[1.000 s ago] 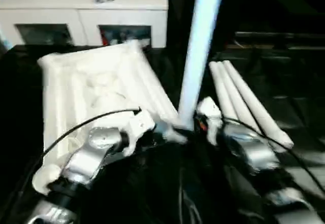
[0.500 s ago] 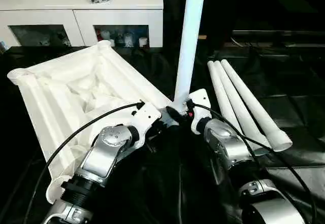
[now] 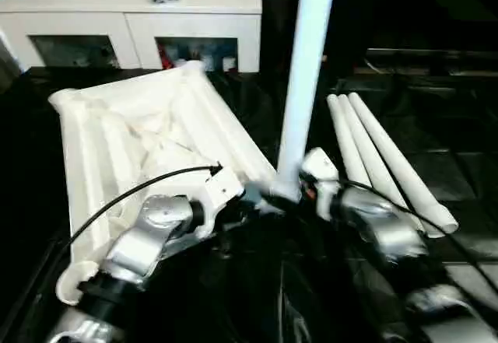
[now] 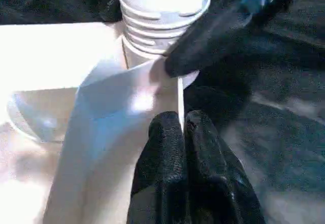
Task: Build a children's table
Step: Rotate leg to tighten
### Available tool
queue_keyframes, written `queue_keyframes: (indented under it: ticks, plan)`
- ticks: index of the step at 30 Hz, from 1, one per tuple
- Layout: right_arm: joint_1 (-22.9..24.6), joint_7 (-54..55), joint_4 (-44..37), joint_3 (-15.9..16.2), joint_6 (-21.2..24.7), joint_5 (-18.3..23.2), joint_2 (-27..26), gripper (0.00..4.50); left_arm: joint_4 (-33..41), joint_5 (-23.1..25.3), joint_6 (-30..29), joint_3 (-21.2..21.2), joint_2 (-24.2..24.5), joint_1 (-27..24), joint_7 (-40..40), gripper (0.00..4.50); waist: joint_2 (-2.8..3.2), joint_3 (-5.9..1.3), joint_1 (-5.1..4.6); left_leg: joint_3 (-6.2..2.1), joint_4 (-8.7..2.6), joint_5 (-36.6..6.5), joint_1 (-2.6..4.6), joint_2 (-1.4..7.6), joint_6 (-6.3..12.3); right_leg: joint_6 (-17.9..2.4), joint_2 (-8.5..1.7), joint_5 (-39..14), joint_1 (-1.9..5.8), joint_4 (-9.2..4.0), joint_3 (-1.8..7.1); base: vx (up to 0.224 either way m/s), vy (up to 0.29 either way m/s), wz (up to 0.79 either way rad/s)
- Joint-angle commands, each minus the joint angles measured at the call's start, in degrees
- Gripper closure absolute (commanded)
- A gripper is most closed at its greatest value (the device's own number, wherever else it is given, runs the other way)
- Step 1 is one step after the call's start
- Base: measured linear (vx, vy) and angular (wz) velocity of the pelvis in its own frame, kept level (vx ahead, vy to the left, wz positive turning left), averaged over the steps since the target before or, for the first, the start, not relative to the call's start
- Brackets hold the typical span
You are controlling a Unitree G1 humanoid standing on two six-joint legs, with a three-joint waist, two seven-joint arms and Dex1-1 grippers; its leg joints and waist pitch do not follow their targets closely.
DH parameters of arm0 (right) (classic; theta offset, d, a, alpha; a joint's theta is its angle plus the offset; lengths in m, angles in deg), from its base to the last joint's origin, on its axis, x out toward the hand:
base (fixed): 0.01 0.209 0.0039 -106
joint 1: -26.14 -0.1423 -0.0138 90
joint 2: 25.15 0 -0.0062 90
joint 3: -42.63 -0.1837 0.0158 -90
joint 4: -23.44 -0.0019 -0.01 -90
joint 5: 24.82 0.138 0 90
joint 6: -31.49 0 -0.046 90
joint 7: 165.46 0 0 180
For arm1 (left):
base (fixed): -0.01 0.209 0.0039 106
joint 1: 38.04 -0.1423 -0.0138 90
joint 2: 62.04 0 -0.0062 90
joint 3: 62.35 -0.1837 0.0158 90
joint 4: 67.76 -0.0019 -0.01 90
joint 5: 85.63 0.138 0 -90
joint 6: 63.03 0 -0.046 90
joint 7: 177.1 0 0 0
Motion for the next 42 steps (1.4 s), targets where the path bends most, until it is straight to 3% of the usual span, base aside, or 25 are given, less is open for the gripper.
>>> queue_keyframes:
  ticks: [1,3,7,13,16,18,22,25,26,30,32,34,35,39,42]
  plan:
    - [0.45,-4.08,-2.51,2.0,0.54,1.36,-0.22,1.12,1.77,-1.0,1.82,-1.22,-0.11,0.83,-1.91,4.5,-0.41,-3.5,-0.01,-0.49,-3.7,-8.79,0.55,2.4,4.63,-14.9,-3.84,-4.09,2.87,-3.96,1.84,0.0,0.0,0.0]
    - [1.35,-7.64,-4.42,2.74,1.54,2.02,1.01,1.44,1.37,-1.59,2.45,-1.43,1.22,0.95,-4.26,4.5,-0.45,-3.47,0.08,-0.51,-3.75,-9.19,0.59,2.44,4.28,-14.49,-3.8,-5.36,2.88,-3.99,1.85,0.0,0.0,0.0]
    - [1.93,-9.45,-5.63,3.34,2.42,2.23,1.55,1.67,1.27,-1.78,2.65,-1.4,1.79,0.99,-5.27,4.5,-0.47,-3.46,0.02,-0.49,-3.76,-8.88,0.61,2.44,4.07,-14.73,-3.83,-5.13,2.81,-3.99,1.85,0.0,0.0,0.0]
    - [2.67,-7.23,-5.85,3.89,3.31,1.06,0.54,1.74,0.94,-1.88,2.62,-1.04,1.5,1.17,-4.79,4.5,-0.4,-3.48,-0.06,-0.51,-3.77,-8.65,0.59,2.37,3.68,-14.76,-3.85,-5.07,2.8,-3.98,1.84,0.0,0.0,0.0]
    - [0.84,3.97,-1.1,2.05,2.88,-2.47,-2.86,1.74,0.14,-0.85,1.93,-0.2,-0.51,1.79,-0.35,4.5,-0.22,-3.33,-0.27,-0.5,-3.88,-9.45,0.6,2.34,2.91,-14.57,-3.85,-6.44,2.61,-4.13,1.88,0.0,0.0,0.0]
    - [-0.91,12.43,3.03,0.55,2.8,-4.23,-5.34,1.75,-0.41,0.06,1.29,0.41,-2.11,2.3,2.93,4.5,-0.28,-3.3,-0.8,-0.71,-4.12,-11.0,0.59,2.23,1.15,-13.96,-3.95,-9.78,2.75,-4.3,1.81,0.0,0.0,0.0]
    - [-3.86,22.93,8.89,-2.93,3.89,-2.88,-10.84,1.75,-0.93,1.96,-0.61,0.85,-6.51,3.18,10.32,4.5,-0.18,-3.24,-1.86,-0.91,-4.22,-12.63,0.49,2.05,-0.12,-12.89,-3.98,-12.94,2.77,-4.63,1.93,0.0,0.0,0.0]
    - [-4.14,23.89,9.36,-3.32,4.15,-2.64,-11.37,1.75,-1.01,2.29,-0.92,0.86,-6.99,3.27,11.25,4.5,-0.17,-3.42,-1.65,-0.72,-3.99,-11.37,0.56,2.08,0.69,-13.16,-3.86,-10.06,2.67,-4.49,2.05,0.0,0.0,0.0]
    - [-5.86,30.62,12.65,-4.49,2.98,-3.63,-13.65,1.75,-1.82,3.86,-3.36,1.55,-10.37,3.99,18.12,4.5,-0.01,-3.5,-1.75,-0.62,-3.96,-10.03,0.48,2.23,0.86,-13.95,-3.78,-6.7,2.63,-4.12,1.99,0.0,0.0,0.0]
    - [-6.67,32.31,14.51,-5.59,1.68,-3.36,-14.91,1.75,-1.9,4.54,-3.88,1.32,-12.56,4.09,20.54,4.5,0.12,-3.68,-1.38,-0.61,-3.8,-9.39,0.48,2.08,1.66,-14.51,-3.78,-4.21,2.86,-4.12,1.88,0.0,0.0,0.0]
    - [-6.95,31.56,14.96,-6.49,1.55,-2.48,-15.3,1.05,-1.82,4.71,-3.74,0.93,-13.01,4.0,20.19,4.5,0.1,-3.73,-1.32,-0.59,-3.77,-8.89,0.41,2.08,2.3,-14.66,-3.76,-2.64,2.94,-4.02,1.87,0.0,0.0,0.0]
    - [-7.1,31.59,15.07,-6.78,1.4,-2.22,-15.31,1.02,-1.83,4.7,-3.68,0.76,-13.09,4.04,20.03,4.5,0.29,-3.7,-1.26,-0.61,-3.79,-8.94,0.45,2.1,2.64,-14.89,-3.81,-2.27,2.98,-4.04,1.82,0.0,0.0,0.0]
    - [-7.15,31.62,15.14,-6.84,1.35,-2.19,-15.31,0.77,-1.82,4.7,-3.69,0.73,-13.1,4.05,20.03,4.5,0.28,-3.71,-1.27,-0.61,-3.81,-9.12,0.48,2.16,2.67,-14.96,-3.85,-2.39,2.95,-4.07,1.82,0.0,0.0,0.0]
    - [-7.33,32.15,14.78,-6.72,-0.47,-2.85,-14.31,0.65,-1.31,4.6,-3.98,0.41,-12.85,3.91,19.49,4.5,0.46,-3.74,-1.26,-0.63,-3.83,-9.37,0.54,2.2,2.45,-15.17,-3.81,-2.18,2.98,-4.04,1.76,0.0,0.0,0.0]
    - [-5.23,28.41,9.97,-6.22,-1.03,-2.63,-12.03,0.65,-1.32,4.73,-3.89,0.26,-12.45,3.69,19.55,4.5,0.4,-3.85,-0.89,-0.61,-3.67,-7.49,0.48,2.25,3.21,-15.3,-3.78,0.98,3.2,-3.75,1.75,0.0,0.0,0.0]
